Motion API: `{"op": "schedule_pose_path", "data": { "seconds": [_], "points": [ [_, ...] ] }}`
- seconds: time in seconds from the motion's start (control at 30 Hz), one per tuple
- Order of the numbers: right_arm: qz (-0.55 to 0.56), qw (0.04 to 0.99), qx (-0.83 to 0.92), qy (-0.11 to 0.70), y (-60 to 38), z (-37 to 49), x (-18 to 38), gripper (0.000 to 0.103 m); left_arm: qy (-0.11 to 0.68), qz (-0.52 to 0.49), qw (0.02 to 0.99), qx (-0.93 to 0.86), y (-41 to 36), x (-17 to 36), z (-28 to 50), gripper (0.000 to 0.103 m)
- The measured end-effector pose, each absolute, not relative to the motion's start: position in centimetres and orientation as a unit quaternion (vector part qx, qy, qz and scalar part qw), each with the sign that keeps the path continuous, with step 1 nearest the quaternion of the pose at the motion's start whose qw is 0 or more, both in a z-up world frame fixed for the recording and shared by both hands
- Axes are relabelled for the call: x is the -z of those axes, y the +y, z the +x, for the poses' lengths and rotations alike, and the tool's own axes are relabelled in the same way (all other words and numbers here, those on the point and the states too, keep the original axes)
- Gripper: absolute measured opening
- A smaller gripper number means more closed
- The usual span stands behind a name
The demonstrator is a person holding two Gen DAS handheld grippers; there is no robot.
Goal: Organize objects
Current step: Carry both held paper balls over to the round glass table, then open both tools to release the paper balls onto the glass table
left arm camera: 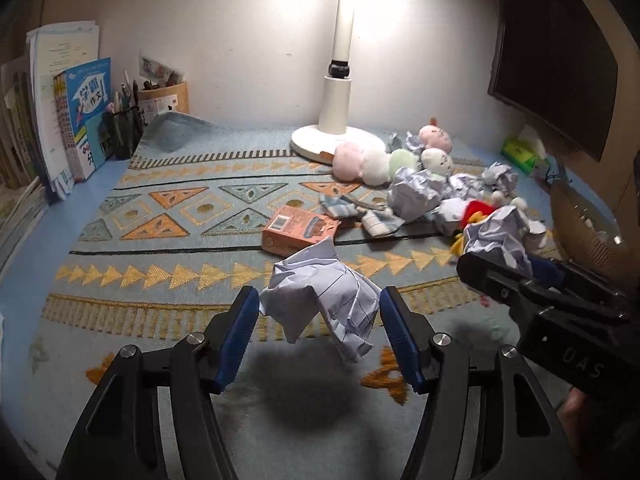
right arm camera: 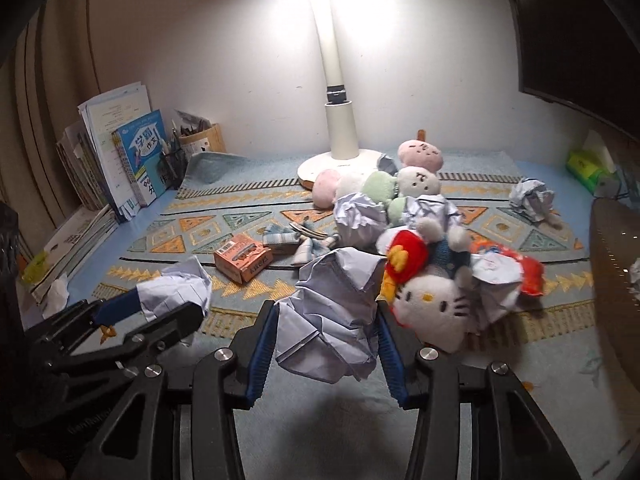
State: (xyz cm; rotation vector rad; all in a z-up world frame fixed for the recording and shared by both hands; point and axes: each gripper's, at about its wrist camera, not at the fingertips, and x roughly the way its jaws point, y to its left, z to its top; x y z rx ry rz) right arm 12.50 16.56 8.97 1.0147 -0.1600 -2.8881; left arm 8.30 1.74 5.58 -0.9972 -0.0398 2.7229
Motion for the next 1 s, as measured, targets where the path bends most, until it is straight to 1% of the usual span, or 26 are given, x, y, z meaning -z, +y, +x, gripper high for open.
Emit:
{"op": "schedule_pose_path", "data": {
  "seconds": [0.13,0.23,0.37,0.53,0.73,0.83,0.9,0.97,1.0],
  "points": [
    [0.291,-0.009,0.953,-0.079,22.0,15.7,-13.9,0.046,-0.011,-0.314,0.154,-0.937,4.9,-8.5,9.9,0.06],
    [0.251,-0.06,0.961,-0.095,26.8,18.7,-17.6,0.046,-0.011,-0.292,0.205,-0.934,8.8,-11.3,10.8,0.06],
    [0.229,-0.134,0.955,-0.132,33.4,21.6,-20.3,0.046,-0.002,-0.272,0.275,-0.922,15.2,-14.7,11.1,0.06],
    [0.258,-0.192,0.929,-0.183,40.0,22.7,-19.2,0.046,-0.001,-0.274,0.336,-0.901,22.9,-16.4,10.1,0.06],
    [0.306,-0.225,0.899,-0.217,43.8,22.8,-15.7,0.046,-0.002,-0.296,0.37,-0.881,29.1,-14.4,9.7,0.06],
    [0.315,-0.235,0.886,-0.247,45.4,23.2,-14.7,0.054,-0.004,-0.312,0.374,-0.873,31.2,-13.2,9.3,0.061],
    [0.312,-0.24,0.883,-0.255,45.9,23.6,-14.6,0.065,0.001,-0.325,0.377,-0.868,32.5,-12.8,9.0,0.069],
    [0.305,-0.247,0.884,-0.254,46.1,24.1,-14.9,0.068,-0.002,-0.337,0.38,-0.862,33.2,-12.5,8.8,0.079],
    [0.302,-0.251,0.884,-0.254,46.2,24.3,-15.0,0.068,-0.005,-0.339,0.381,-0.86,33.2,-12.4,8.8,0.087]
  ]
}}
